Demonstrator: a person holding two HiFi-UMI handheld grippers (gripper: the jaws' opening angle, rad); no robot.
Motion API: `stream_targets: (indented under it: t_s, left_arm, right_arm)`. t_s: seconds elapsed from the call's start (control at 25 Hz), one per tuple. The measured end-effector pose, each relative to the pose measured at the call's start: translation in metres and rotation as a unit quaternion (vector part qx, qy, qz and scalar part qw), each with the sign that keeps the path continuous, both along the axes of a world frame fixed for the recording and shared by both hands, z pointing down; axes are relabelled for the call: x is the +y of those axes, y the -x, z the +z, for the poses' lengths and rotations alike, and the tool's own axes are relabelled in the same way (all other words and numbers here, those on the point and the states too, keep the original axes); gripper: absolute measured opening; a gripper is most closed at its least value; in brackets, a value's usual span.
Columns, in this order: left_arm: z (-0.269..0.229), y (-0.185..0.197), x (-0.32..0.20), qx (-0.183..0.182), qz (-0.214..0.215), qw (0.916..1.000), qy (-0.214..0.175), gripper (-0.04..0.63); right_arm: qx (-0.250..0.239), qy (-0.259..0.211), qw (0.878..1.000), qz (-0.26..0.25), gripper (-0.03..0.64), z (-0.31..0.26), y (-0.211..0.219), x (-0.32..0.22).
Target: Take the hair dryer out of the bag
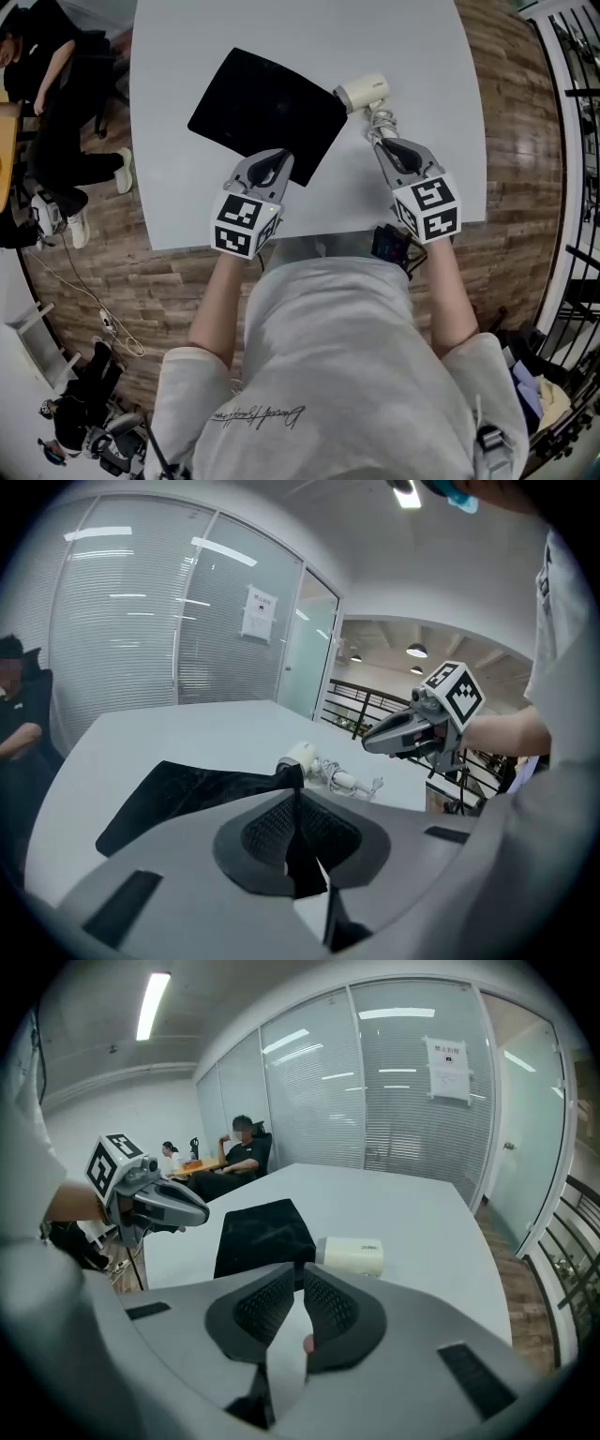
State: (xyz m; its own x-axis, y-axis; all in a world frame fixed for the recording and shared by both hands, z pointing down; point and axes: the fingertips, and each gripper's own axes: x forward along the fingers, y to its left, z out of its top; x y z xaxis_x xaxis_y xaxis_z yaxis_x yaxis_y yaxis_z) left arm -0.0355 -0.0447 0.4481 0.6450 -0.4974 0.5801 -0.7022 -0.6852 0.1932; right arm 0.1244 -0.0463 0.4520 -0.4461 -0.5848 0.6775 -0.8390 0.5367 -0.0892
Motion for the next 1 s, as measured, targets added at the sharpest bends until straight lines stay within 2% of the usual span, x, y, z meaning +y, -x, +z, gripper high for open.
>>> stream_targets:
  t_s: [0.12, 0.32, 0.56, 0.8, 1.0]
  left_arm:
    - [-0.014, 0.006, 0.005, 0.02, -0.018, 0.9996, -0.004, 0.015]
    - [-0.037, 0.015, 0.013, 0.04, -0.043, 0.9981, -0.018, 0.012]
    - [-0.054, 0.02, 0.022, 0.048, -0.054, 0.9969, -0.032, 0.012]
    - [-0.054, 0.032, 0.032, 0.05, -0.071, 0.9956, -0.036, 0.012]
    - [-0.054, 0.036, 0.036, 0.048, -0.079, 0.9949, -0.041, 0.012]
  right_arm:
    - [-0.007, -0.015, 1.0, -0.007, 0.03, -0.012, 0.008, 0.004]
    - [-0.025, -0.031, 0.999, -0.021, 0.025, -0.03, 0.023, 0.012]
    - [-0.053, -0.041, 0.997, -0.049, 0.025, -0.048, 0.053, 0.013]
    - [-0.082, -0.028, 0.992, -0.089, 0.025, -0.052, 0.092, 0.022]
    - [-0.09, -0.022, 0.99, -0.106, 0.025, -0.049, 0.103, 0.025]
